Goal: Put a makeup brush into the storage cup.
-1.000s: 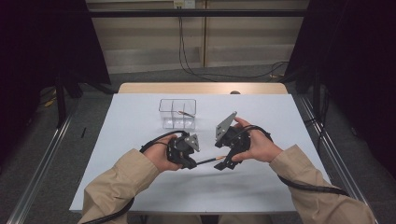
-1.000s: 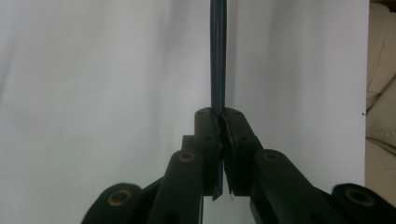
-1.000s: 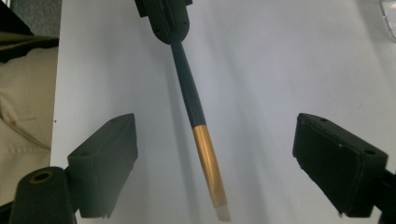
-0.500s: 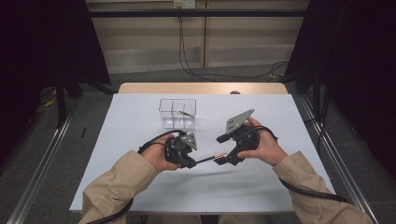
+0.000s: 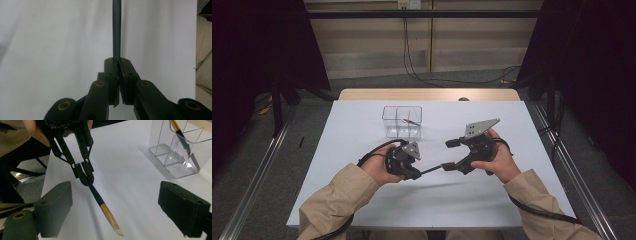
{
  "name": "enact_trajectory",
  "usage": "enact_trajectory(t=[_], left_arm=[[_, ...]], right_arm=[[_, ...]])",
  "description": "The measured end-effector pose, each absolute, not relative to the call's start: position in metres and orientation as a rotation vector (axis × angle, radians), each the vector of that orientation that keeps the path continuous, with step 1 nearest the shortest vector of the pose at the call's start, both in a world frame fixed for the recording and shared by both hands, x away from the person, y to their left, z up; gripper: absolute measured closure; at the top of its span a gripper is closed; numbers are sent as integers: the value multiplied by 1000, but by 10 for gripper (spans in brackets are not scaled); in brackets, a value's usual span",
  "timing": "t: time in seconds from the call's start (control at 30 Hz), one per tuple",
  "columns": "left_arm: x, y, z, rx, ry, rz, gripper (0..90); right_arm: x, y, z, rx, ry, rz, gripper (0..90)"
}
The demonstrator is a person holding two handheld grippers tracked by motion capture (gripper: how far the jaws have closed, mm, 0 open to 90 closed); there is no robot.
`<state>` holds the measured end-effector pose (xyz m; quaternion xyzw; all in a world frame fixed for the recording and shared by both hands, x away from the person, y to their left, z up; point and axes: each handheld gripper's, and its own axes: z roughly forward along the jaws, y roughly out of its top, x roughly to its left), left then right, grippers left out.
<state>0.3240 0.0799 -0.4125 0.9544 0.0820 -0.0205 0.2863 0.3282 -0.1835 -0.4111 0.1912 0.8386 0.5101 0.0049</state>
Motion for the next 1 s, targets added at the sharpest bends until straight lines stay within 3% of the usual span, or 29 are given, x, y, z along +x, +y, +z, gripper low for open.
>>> enact_trajectory(t=[0.57,1.0], left_arm=[[324,88,-414,2485,263,-39,853],[324,104,-417,2235,405,12,853]], right_arm=[[325,-189,-413,622,2495,1739,90],[325,-191,-413,661,2453,1766,76]])
